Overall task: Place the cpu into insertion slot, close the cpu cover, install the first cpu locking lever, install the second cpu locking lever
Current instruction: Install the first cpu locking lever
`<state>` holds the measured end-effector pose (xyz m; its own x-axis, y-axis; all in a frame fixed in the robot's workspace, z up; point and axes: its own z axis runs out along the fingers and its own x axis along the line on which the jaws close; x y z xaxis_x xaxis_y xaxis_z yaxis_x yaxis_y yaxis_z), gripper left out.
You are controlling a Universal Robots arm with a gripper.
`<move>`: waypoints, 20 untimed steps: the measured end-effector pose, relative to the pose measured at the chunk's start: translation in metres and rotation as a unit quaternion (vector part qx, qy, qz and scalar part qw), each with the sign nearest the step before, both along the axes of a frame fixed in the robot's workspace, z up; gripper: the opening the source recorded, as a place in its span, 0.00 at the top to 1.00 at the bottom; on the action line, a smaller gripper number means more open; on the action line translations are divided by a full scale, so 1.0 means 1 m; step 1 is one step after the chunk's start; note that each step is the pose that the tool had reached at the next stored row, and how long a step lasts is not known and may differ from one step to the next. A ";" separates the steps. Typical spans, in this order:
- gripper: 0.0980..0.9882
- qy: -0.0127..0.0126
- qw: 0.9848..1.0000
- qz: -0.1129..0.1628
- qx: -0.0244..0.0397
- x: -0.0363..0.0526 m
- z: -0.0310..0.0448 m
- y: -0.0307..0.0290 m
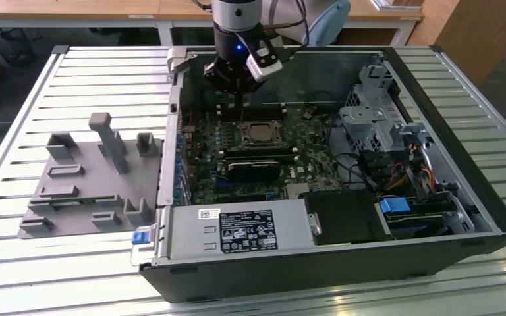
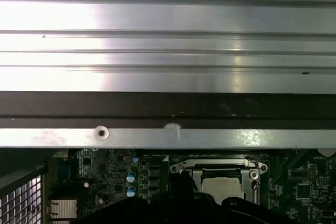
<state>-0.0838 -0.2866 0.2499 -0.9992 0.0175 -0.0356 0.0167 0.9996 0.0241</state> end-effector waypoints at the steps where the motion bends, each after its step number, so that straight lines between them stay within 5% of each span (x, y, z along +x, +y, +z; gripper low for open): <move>1: 0.99 0.000 1.000 0.000 0.000 0.0022 -0.0001 0.0000; 12: 0.99 0.000 1.000 0.000 0.001 0.0256 -0.0024 0.0007; 16: 0.99 0.000 1.000 0.000 0.017 0.0259 -0.0040 0.0006; 20: 0.99 0.000 1.000 -0.001 0.018 0.0260 -0.0058 0.0005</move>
<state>-0.0578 -0.2861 0.2441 -0.9992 0.0207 -0.0350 0.0186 0.9980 0.0600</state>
